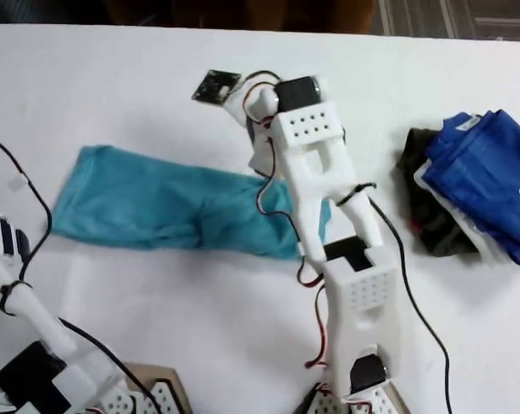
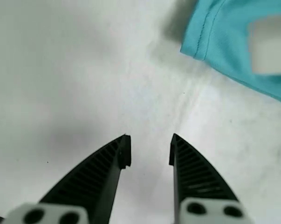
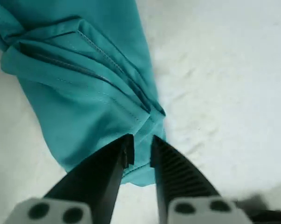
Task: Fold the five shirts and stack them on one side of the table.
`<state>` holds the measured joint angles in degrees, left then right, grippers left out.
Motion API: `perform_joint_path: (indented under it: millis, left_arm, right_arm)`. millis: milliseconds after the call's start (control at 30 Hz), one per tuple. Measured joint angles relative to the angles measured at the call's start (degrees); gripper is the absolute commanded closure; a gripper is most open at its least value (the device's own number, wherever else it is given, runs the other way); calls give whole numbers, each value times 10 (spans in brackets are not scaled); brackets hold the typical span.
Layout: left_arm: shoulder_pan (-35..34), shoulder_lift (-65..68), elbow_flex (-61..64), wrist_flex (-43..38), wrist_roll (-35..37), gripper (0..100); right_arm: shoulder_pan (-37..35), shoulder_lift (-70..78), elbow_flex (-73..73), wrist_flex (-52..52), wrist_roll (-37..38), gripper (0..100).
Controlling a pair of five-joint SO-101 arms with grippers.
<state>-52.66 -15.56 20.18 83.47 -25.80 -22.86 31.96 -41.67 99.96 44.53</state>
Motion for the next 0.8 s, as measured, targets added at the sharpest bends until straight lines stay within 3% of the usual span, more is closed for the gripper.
perform_joint_path:
  millis: [233,533,800]
  left_arm:
    - [0,0,0,0,0,839]
    - [0,0,0,0,0,839]
    - [0,0,0,0,0,836]
  right_arm:
    - [-35,-2,148,-10,-43,978]
    - [37,-3,265,-144,-44,978]
    - [55,-28,260,-156,-43,978]
